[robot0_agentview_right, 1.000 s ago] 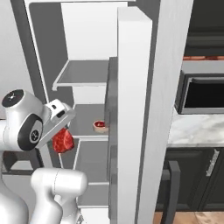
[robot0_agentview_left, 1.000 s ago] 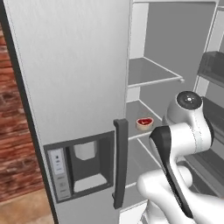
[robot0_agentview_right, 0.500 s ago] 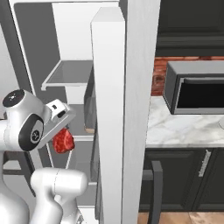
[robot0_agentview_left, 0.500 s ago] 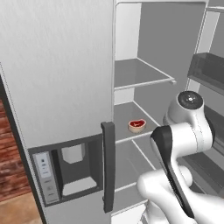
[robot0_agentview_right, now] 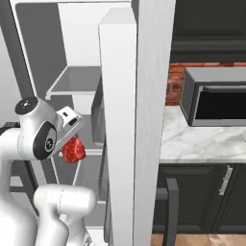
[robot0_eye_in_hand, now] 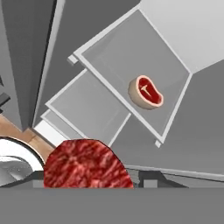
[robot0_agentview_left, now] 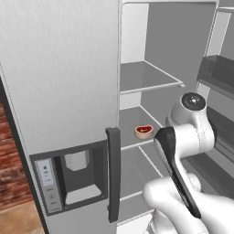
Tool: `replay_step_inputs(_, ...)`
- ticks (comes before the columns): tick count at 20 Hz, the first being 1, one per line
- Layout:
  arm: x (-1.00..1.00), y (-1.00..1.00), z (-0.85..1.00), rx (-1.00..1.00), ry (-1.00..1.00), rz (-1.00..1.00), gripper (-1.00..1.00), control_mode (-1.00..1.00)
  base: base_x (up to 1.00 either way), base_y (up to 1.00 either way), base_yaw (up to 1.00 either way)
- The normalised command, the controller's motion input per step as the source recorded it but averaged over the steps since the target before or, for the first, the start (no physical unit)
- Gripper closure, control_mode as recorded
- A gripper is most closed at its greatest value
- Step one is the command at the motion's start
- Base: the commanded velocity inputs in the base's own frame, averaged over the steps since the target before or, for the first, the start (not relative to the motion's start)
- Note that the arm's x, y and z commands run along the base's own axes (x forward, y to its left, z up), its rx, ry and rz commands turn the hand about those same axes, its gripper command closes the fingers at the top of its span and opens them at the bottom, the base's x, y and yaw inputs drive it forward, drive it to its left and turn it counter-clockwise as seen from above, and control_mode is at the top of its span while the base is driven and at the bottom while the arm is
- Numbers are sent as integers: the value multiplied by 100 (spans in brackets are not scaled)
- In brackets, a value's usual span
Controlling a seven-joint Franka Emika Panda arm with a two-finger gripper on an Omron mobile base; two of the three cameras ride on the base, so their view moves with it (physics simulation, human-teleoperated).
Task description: Place the steak on the counter behind the older steak on the same shelf of the fridge to maintain FIFO order. Close the fridge door when finished.
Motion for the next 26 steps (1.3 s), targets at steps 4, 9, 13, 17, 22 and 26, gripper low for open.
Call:
replay_step_inputs(4, 92, 15, -46, 0, -5, 20, 100, -100, 0, 0, 0)
replay_step_inputs(9, 60, 35, -50, -5, -17, 28, 100, -100, 0, 0, 0)
replay_step_inputs(13, 23, 17, -36, -12, -24, 19, 100, -100, 0, 0, 0)
replay_step_inputs(17, 24, 5, 1, -11, -19, 8, 100, -100, 0, 0, 0)
replay_step_inputs(22, 44, 0, 4, -6, -3, 4, 100, -100, 0, 0, 0)
replay_step_inputs(26, 45, 1, 7, -7, 0, 0, 100, -100, 0, 0, 0)
